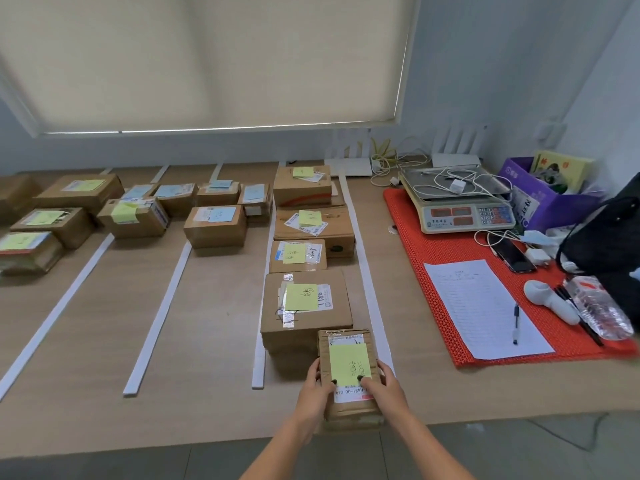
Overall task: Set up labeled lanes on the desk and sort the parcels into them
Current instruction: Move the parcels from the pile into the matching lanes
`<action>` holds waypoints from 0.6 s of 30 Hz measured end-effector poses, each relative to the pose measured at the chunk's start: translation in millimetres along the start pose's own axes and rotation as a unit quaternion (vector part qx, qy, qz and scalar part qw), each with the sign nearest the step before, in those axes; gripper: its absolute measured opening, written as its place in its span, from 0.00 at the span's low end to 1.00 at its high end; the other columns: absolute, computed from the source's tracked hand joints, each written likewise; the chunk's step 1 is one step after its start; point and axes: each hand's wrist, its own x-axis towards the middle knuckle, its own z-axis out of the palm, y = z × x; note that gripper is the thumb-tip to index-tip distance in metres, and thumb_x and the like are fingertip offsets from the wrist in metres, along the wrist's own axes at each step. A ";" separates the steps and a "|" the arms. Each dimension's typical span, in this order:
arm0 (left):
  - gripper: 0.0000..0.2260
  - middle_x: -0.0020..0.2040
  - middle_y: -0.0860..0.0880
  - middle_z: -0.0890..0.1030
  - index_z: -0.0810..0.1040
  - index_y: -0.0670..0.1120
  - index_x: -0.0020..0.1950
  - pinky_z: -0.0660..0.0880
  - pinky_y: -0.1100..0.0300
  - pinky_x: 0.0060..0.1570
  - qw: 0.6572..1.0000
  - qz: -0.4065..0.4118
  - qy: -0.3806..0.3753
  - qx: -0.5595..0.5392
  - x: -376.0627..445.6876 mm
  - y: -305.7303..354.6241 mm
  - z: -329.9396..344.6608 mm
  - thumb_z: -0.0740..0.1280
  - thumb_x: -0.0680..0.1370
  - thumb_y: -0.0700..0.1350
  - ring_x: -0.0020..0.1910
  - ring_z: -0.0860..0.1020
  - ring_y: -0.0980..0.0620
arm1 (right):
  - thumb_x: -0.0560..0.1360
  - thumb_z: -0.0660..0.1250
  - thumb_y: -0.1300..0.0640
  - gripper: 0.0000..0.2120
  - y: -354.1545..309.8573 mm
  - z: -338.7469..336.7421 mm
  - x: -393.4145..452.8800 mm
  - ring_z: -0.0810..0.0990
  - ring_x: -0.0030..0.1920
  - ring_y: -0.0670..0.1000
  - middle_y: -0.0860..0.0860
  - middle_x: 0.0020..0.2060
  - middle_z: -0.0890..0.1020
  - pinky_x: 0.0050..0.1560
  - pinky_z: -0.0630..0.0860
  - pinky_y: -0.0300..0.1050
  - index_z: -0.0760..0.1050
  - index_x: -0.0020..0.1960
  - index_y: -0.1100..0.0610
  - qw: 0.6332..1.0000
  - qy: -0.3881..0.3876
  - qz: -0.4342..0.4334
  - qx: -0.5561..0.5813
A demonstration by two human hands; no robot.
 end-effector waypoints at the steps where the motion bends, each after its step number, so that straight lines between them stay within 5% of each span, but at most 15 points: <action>1: 0.27 0.60 0.45 0.75 0.58 0.48 0.74 0.76 0.68 0.32 1.000 -0.004 0.003 -0.003 1.0 -0.5 0.9 0.59 0.78 0.33 0.48 0.78 0.54 | 0.75 0.65 0.61 0.26 0.2 -0.5 2.4 0.80 0.51 0.50 0.54 0.63 0.75 0.42 0.79 0.40 0.62 0.71 0.53 1.000 -0.004 0.004 0.001; 5: 0.25 0.50 0.50 0.78 0.60 0.48 0.73 0.77 0.65 0.30 1.000 -0.018 0.015 -0.004 5.5 1.2 2.1 0.56 0.78 0.31 0.44 0.80 0.53 | 0.74 0.66 0.63 0.27 0.4 -0.3 8.5 0.81 0.47 0.49 0.54 0.62 0.75 0.36 0.78 0.38 0.62 0.70 0.53 1.000 -0.010 0.013 0.005; 9: 0.26 0.59 0.44 0.76 0.61 0.48 0.73 0.77 0.66 0.30 1.000 -0.017 0.022 0.009 9.8 9.3 4.5 0.57 0.77 0.30 0.46 0.79 0.53 | 0.74 0.65 0.65 0.26 -3.1 -3.4 14.6 0.81 0.47 0.49 0.53 0.60 0.76 0.36 0.78 0.38 0.64 0.69 0.53 1.000 -0.004 0.020 0.005; 13: 0.25 0.57 0.45 0.77 0.63 0.48 0.72 0.78 0.65 0.33 1.000 -0.012 0.015 0.021 11.7 11.2 6.8 0.56 0.78 0.30 0.49 0.79 0.49 | 0.74 0.65 0.64 0.26 -4.1 -4.6 18.4 0.80 0.45 0.45 0.51 0.57 0.77 0.31 0.74 0.32 0.64 0.69 0.53 1.000 0.001 0.019 -0.009; 18: 0.24 0.62 0.42 0.77 0.61 0.47 0.73 0.79 0.57 0.46 0.999 -0.011 0.023 0.040 12.6 14.3 7.6 0.55 0.78 0.31 0.56 0.78 0.44 | 0.75 0.65 0.63 0.25 -3.5 -2.4 19.5 0.79 0.44 0.43 0.49 0.54 0.76 0.29 0.73 0.29 0.63 0.69 0.54 0.999 0.008 0.021 -0.031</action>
